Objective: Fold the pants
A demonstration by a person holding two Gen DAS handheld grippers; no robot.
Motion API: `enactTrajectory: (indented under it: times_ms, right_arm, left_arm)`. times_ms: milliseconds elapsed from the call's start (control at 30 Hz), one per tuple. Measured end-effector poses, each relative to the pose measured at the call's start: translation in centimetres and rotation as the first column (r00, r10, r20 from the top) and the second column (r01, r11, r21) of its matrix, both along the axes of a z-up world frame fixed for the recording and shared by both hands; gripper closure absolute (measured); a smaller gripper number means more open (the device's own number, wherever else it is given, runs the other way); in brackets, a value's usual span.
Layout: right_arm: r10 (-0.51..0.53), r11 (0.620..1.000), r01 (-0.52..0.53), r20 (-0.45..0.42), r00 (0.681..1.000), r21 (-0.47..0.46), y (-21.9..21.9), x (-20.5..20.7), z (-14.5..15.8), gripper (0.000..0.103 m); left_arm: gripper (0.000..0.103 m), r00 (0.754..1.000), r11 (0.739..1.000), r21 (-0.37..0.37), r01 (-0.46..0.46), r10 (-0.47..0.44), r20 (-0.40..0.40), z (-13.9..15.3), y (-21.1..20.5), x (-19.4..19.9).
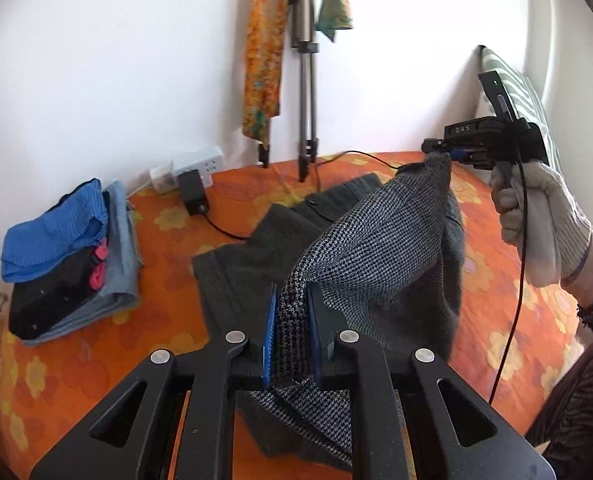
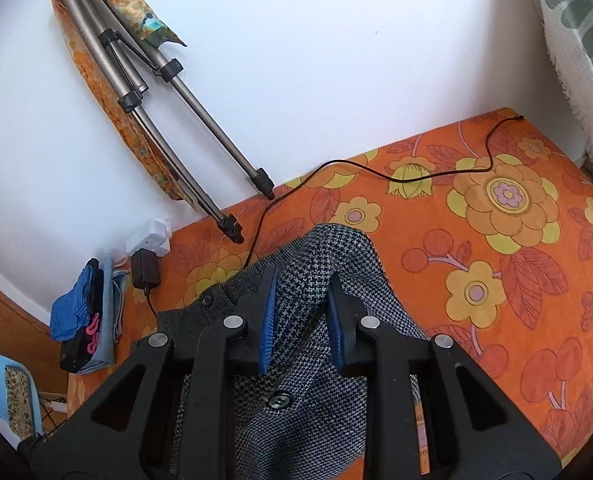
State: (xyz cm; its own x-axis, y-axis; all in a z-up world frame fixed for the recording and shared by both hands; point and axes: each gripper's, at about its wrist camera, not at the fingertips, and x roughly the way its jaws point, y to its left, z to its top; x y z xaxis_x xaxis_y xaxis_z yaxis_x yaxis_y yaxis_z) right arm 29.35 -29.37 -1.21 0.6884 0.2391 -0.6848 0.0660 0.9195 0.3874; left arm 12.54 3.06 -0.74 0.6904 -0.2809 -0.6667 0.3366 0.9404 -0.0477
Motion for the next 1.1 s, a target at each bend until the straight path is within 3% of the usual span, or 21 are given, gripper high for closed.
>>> enactTrajectory:
  times_ms: [267,400,767,833,867,900,933,967,1100]
  right_arm:
    - [0.001,0.998,-0.004,-0.046,0.999,-0.068,3.1,5.7,-1.9,0.08]
    - [-0.005,0.994,-0.004,-0.083,0.997,-0.11,4.4,7.8,-3.6,0.08]
    - [-0.026,0.982,-0.005,-0.163,0.986,-0.188,5.2,11.0,-7.2,0.079]
    - [-0.02,0.983,-0.013,-0.179,0.984,-0.183,5.3,11.3,-7.4,0.074]
    - [-0.014,0.984,-0.019,-0.181,0.983,-0.179,5.2,11.4,-7.5,0.067]
    - [-0.012,0.984,-0.02,-0.174,0.985,-0.179,5.0,11.4,-7.3,0.06]
    - [-0.013,0.983,-0.016,-0.156,0.988,-0.184,4.7,11.2,-7.0,0.045]
    - [-0.02,0.981,-0.007,-0.135,0.991,-0.193,4.5,10.9,-6.5,0.034]
    - [-0.015,0.983,-0.001,-0.086,0.996,-0.182,2.5,9.0,-4.7,0.031]
  left_arm:
    - [0.09,0.998,0.999,0.014,-0.051,0.051,-0.025,-1.6,1.8,5.8]
    - [0.09,0.995,0.998,-0.003,-0.071,0.07,-0.078,-3.4,2.7,8.7]
    - [0.09,0.986,0.996,0.039,-0.077,0.081,-0.142,-6.9,2.5,12.5]
    - [0.084,0.985,0.993,0.071,-0.093,0.103,-0.142,-7.2,2.4,13.0]
    - [0.083,0.983,0.993,0.075,-0.095,0.105,-0.15,-7.2,2.3,13.4]
    - [0.075,0.981,0.991,0.079,-0.106,0.118,-0.154,-7.2,2.5,13.6]
    - [0.06,0.978,0.987,0.09,-0.137,0.149,-0.146,-7.0,2.8,13.8]
    - [0.056,0.977,0.983,0.088,-0.161,0.172,-0.13,-6.7,3.3,13.8]
    - [0.055,0.97,0.976,0.059,-0.208,0.213,-0.116,-5.7,4.9,13.3]
